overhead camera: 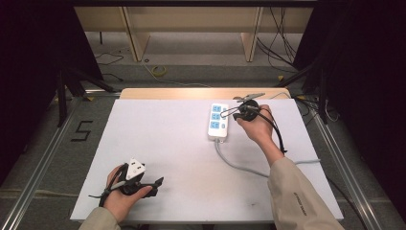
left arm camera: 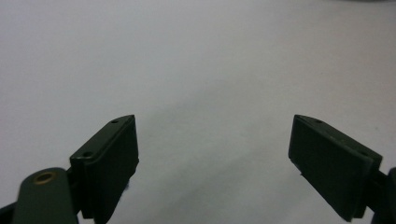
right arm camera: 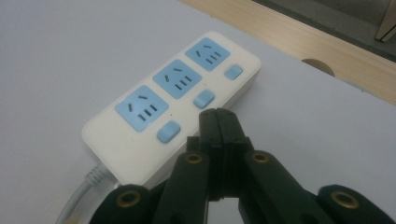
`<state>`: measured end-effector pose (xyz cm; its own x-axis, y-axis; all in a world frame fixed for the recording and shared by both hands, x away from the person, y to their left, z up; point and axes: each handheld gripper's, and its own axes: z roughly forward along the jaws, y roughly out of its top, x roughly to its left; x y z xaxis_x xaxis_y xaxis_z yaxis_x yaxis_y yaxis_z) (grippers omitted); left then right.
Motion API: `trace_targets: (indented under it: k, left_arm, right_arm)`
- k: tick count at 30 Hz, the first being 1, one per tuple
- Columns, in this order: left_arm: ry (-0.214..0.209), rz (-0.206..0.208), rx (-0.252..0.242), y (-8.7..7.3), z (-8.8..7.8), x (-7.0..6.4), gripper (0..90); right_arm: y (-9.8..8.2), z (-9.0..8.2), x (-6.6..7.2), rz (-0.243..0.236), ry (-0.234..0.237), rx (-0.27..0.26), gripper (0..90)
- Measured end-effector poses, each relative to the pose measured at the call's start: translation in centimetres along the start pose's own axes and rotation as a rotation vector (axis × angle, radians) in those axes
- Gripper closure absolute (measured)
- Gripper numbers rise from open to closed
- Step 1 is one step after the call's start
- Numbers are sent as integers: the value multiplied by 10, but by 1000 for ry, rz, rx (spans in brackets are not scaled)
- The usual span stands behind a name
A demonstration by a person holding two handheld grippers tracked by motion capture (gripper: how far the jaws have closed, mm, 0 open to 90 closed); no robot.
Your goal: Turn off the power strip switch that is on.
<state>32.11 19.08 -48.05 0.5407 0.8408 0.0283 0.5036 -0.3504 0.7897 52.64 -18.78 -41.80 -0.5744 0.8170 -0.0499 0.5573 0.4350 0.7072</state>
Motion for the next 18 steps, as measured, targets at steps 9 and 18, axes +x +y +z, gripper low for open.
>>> trace_targets:
  k: [9, 18]
  left_arm:
    - [1, -1, 1, 0, -1, 0, 157]
    - [2, -6, -1, -1, -1, 0, 157]
  right_arm:
    - [5, 7, -4, 13, -10, 17, 900]
    - [7, 15, -4, 26, -7, 24, 900]
